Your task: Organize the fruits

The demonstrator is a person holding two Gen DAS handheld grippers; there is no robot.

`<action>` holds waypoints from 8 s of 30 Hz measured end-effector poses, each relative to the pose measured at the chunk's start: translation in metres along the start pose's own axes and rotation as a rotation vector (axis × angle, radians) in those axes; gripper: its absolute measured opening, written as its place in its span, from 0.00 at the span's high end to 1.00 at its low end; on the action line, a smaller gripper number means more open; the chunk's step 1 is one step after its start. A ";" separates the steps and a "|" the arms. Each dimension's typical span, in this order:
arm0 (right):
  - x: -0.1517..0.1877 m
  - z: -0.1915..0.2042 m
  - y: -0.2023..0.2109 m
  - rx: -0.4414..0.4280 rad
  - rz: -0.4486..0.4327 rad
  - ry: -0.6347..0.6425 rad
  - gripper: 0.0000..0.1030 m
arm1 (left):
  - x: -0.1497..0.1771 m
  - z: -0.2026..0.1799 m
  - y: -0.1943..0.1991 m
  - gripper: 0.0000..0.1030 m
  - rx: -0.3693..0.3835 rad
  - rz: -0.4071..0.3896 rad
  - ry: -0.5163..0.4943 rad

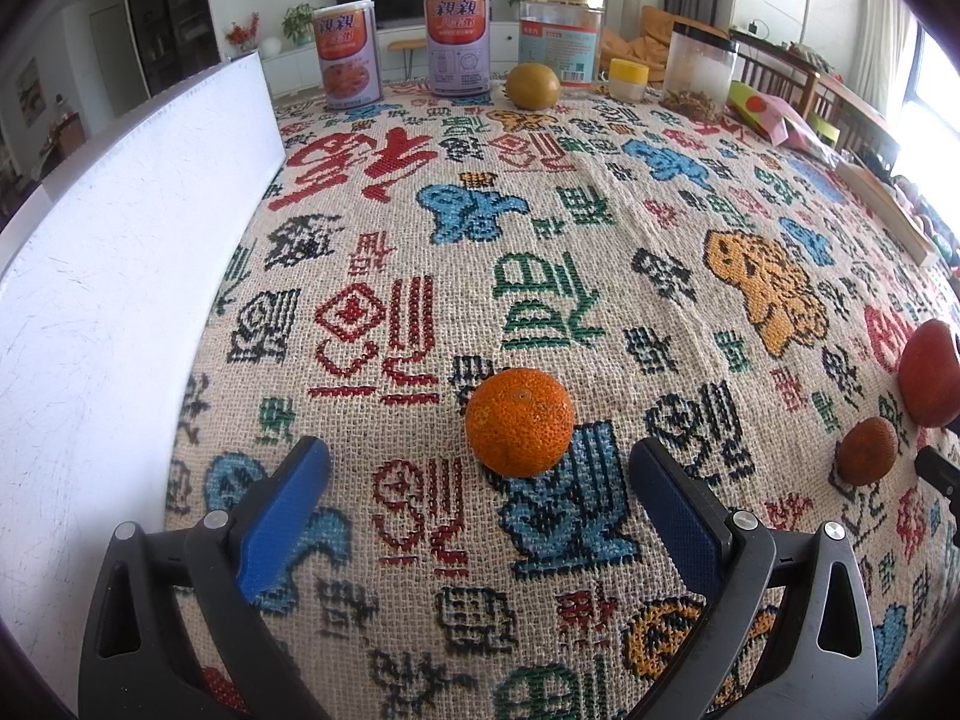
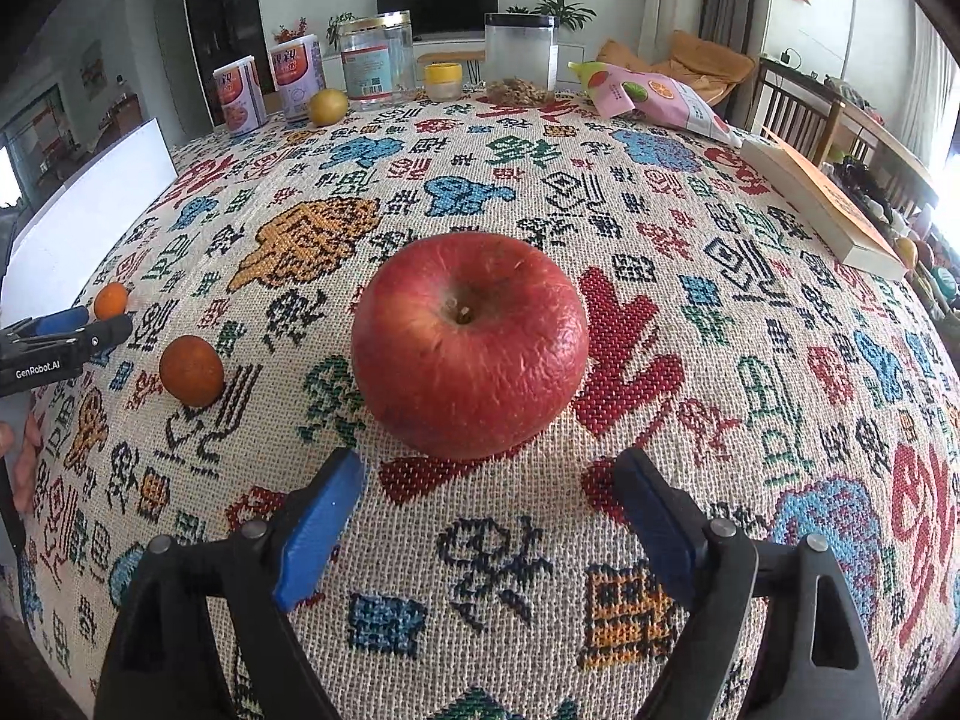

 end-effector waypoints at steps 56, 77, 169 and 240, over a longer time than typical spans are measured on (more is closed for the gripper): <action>-0.135 0.368 0.133 -0.772 0.031 0.381 0.33 | 0.007 0.273 0.139 0.73 0.327 -0.012 0.681; -0.107 0.227 0.122 -0.352 -0.353 0.246 0.00 | -0.003 0.136 0.200 0.11 0.266 -0.245 0.330; 0.013 0.011 0.018 -0.065 -0.065 -0.185 0.32 | 0.033 -0.138 0.031 0.21 0.207 0.000 -0.224; 0.009 0.032 0.003 0.015 0.024 -0.057 0.00 | 0.050 -0.121 0.038 0.00 0.294 0.018 -0.426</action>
Point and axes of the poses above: each gripper's, at about its wrist camera, not at the fingertips, and y roughly against the way its jaws point, z to its left, x to its underside, the point moved 2 cm from there along -y, roughly the way its jaws point, and after that the axes turned 3 degrees about z, right-handed, at the moved point
